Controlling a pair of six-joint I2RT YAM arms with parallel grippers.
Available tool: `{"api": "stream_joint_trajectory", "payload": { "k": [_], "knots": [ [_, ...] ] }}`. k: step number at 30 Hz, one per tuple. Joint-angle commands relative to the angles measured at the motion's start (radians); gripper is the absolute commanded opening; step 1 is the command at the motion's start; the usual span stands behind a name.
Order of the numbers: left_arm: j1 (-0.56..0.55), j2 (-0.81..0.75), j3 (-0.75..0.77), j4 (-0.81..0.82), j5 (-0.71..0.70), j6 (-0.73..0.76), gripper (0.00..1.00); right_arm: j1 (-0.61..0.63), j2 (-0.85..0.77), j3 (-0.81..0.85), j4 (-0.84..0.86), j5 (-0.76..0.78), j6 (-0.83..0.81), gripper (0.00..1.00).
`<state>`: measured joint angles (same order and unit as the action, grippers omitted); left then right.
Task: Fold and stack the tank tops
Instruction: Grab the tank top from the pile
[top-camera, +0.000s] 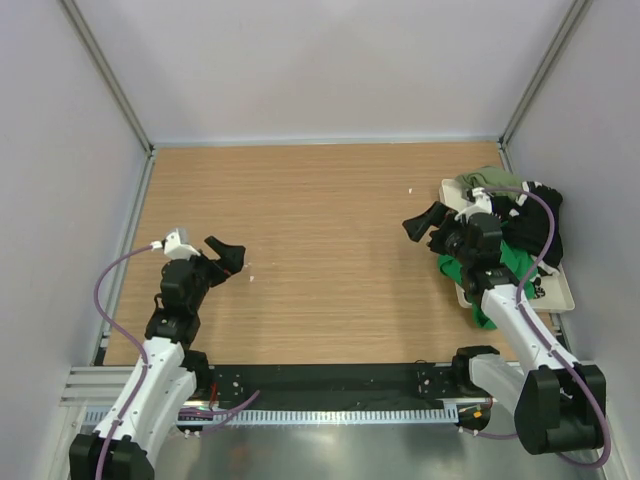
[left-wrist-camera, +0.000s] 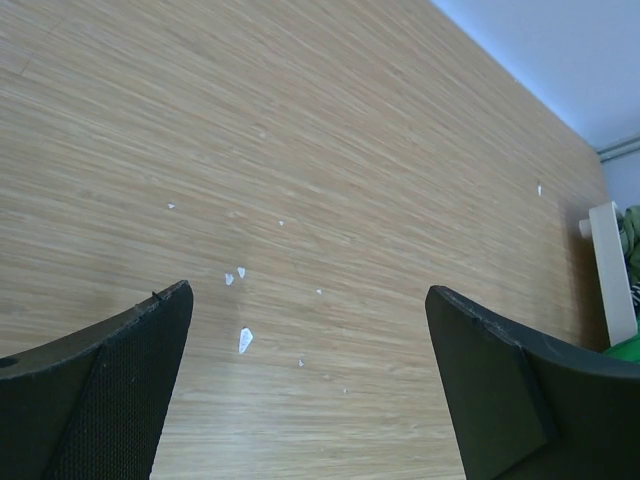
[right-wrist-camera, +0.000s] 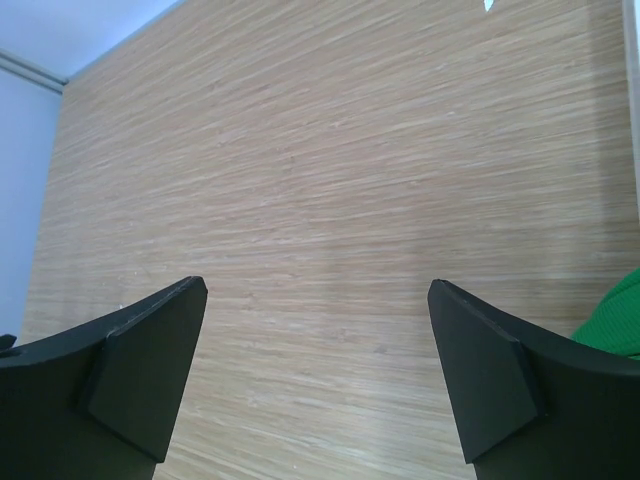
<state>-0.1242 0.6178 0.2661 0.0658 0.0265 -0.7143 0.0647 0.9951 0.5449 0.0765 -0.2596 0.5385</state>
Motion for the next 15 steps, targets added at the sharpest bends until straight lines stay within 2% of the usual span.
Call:
{"api": "stream_joint_trajectory", "payload": {
  "k": [1,6,10,15],
  "knots": [
    [-0.003,-0.016,0.013,-0.003,-0.008,0.047,1.00,0.006,-0.029,-0.013,0.016,0.068,0.034,1.00],
    [-0.003,-0.016,0.005,0.022,0.029,0.058,0.99,0.004,-0.015,0.035,-0.070,0.095,0.011,0.92],
    [-0.003,-0.006,0.004,0.034,0.042,0.059,1.00,0.004,-0.018,0.110,-0.170,0.216,-0.011,0.91],
    [-0.003,0.003,0.010,0.046,0.069,0.064,1.00,-0.005,0.036,0.259,-0.409,0.592,0.012,0.92]
  ]
}}
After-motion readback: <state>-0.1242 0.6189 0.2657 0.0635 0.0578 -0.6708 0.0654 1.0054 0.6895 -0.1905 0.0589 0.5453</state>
